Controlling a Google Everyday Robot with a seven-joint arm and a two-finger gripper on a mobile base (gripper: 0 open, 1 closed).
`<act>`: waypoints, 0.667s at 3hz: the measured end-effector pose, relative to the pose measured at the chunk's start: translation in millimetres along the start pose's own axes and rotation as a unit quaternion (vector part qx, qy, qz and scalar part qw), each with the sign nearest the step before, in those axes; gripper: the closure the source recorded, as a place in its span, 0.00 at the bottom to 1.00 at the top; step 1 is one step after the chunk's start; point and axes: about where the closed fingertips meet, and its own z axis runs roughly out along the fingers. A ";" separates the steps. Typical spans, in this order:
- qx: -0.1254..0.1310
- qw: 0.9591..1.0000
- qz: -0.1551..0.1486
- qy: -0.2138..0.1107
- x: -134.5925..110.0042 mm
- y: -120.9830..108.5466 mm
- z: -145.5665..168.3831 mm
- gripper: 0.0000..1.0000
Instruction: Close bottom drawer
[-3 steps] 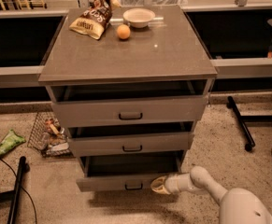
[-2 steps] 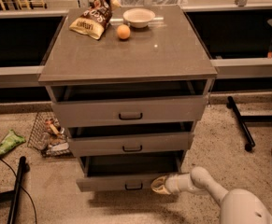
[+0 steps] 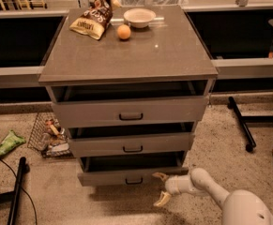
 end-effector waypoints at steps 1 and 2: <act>-0.004 1.000 0.003 0.000 -0.1 1.6 2.9 0.00; -0.012 1.000 0.006 -0.001 -0.9 3.2 6.7 0.00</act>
Offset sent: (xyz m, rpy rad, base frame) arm -0.0005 0.0056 -0.0027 -0.0004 0.0327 0.0205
